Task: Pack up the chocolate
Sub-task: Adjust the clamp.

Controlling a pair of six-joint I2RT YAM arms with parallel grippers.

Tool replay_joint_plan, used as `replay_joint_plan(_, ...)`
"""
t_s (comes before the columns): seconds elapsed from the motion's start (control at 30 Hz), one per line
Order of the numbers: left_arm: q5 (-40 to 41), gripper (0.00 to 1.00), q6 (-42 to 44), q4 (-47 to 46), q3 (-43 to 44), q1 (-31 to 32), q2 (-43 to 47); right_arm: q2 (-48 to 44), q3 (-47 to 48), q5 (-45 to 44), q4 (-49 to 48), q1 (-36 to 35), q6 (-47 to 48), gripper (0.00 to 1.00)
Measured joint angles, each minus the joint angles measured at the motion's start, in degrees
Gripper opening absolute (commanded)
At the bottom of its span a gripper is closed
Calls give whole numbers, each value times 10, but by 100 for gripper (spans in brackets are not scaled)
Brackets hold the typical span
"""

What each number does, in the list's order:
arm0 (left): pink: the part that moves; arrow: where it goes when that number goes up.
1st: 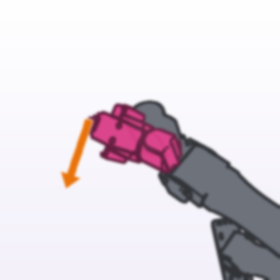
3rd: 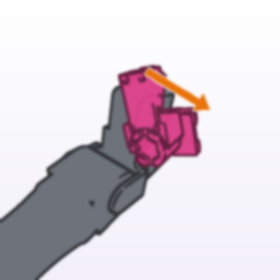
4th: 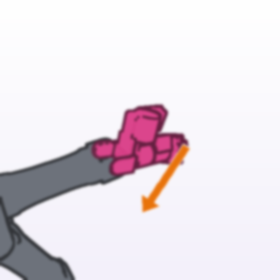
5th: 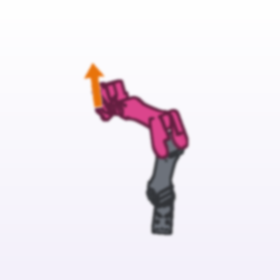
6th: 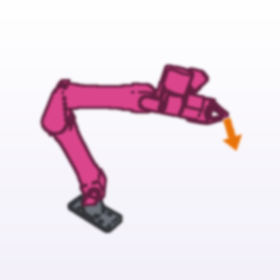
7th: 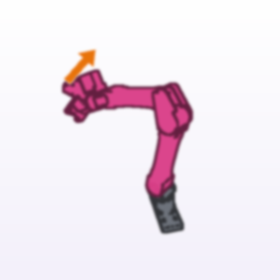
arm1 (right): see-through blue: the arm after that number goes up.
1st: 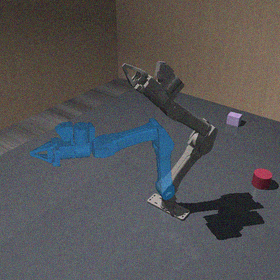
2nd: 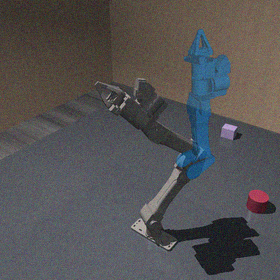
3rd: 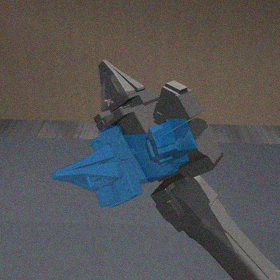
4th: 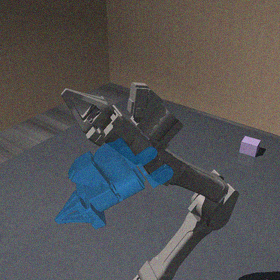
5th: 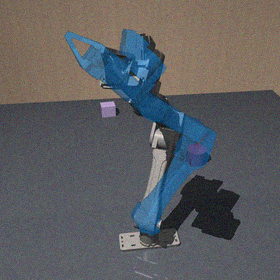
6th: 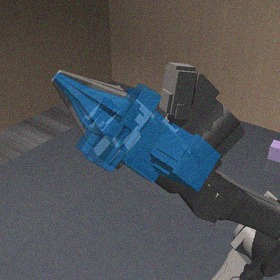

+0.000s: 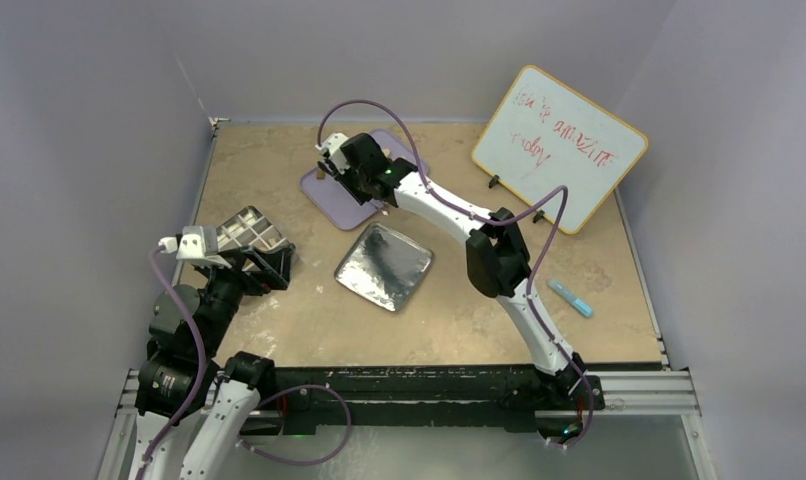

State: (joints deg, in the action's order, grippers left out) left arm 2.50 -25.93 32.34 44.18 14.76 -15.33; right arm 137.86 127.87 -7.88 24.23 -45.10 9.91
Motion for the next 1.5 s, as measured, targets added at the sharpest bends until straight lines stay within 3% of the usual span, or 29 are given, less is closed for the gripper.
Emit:
replay_joint_plan(0.23, 3, 94, -1, 0, 0, 0, 0, -4, -8, -1, 33, 2, -14, 31)
replay_joint_plan(0.43, 3, 88, -25, -1, 0, 0, -20, -115, -154, 7, 34, 2, -36, 30)
replay_joint_plan(0.7, -33, 90, -89, -1, 30, 0, -177, -320, -300, 50, -2, 1, -83, 29)
replay_joint_plan(0.87, -63, 92, -122, -29, 57, 0, -265, -398, -354, 80, -24, -5, -102, 29)
replay_joint_plan(1.27, -130, 93, -166, -150, 101, 0, -393, -447, -431, 126, -59, -55, -126, 27)
replay_joint_plan(1.5, -109, 91, -161, -141, 110, 0, -447, -461, -436, 123, -80, -77, -136, 23)
